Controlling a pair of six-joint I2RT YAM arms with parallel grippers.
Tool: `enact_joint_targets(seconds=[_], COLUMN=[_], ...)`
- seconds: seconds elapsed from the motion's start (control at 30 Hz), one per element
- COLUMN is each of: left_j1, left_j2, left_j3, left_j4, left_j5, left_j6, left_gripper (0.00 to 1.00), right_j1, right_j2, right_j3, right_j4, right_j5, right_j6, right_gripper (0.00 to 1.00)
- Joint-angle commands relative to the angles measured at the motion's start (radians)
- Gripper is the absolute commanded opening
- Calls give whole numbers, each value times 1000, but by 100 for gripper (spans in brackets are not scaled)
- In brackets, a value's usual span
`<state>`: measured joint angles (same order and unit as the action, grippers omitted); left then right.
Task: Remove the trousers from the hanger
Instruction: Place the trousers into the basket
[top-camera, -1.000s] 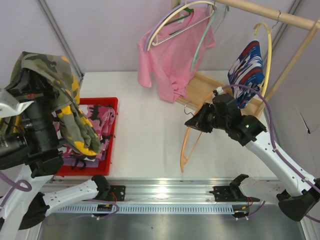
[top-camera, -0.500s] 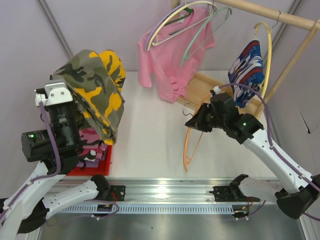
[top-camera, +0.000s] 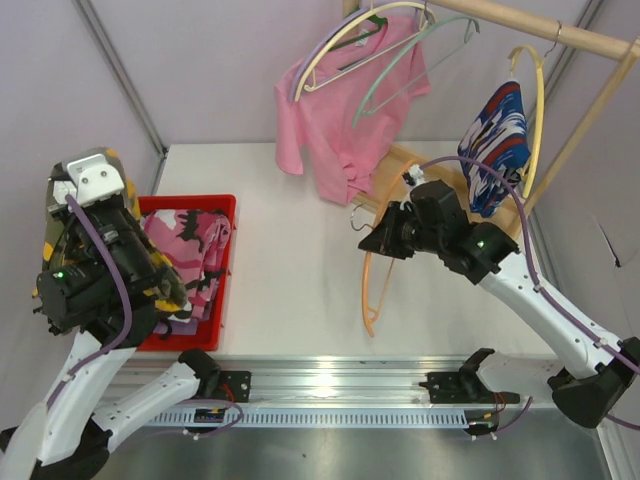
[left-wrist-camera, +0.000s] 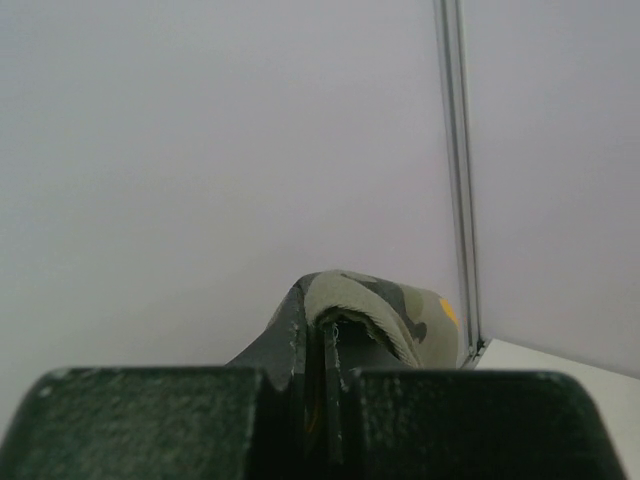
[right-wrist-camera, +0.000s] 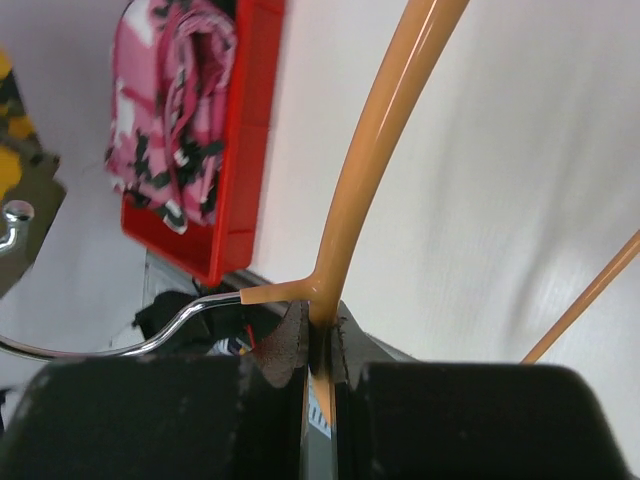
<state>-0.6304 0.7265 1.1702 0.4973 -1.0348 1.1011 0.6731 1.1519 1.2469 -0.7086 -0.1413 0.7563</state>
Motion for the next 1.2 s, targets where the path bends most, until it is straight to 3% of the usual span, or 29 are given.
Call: enact_joint_targets(seconds=[0.0, 0.2, 0.33, 0.43, 0.53, 0.7, 0.9, 0.93, 1.07, 1.17], left_j1=[32, 63, 66, 66, 66, 66, 67, 67, 67, 67], left_j2=[-2, -36, -58, -71, -78, -82, -64, -61, -49, -47], left_j3=[43, 40, 37, 37, 54, 66, 82, 82, 83, 85], left_j4=[24, -14, -34, -42, -80, -106, -109, -108, -91, -95], left_j5=[47, 18, 10, 5, 9, 5, -8, -8, -14, -13], left_j6=[19, 43, 28, 10, -9, -3, 22, 26, 52, 54], left_gripper=[0, 0, 0, 0, 0, 0, 0, 0, 0, 0], right_j1=[78, 206, 272, 287, 296, 330, 344, 350, 384, 391], right_j2=[0, 92, 127, 205, 345, 560, 934, 934, 1061, 1068], right_j3=[94, 201, 233, 279, 423, 725, 1121, 1153, 1218, 1169], right_j4=[138, 104, 216, 236, 192, 147, 11, 6, 90, 274], right_j5=[-73, -92, -124, -62, -8, -102, -320, -325, -380, -460], right_j6=[-103, -202, -282, -344, -435, -601, -598, -594, -540, -442], right_gripper=[0, 0, 0, 0, 0, 0, 0, 0, 0, 0])
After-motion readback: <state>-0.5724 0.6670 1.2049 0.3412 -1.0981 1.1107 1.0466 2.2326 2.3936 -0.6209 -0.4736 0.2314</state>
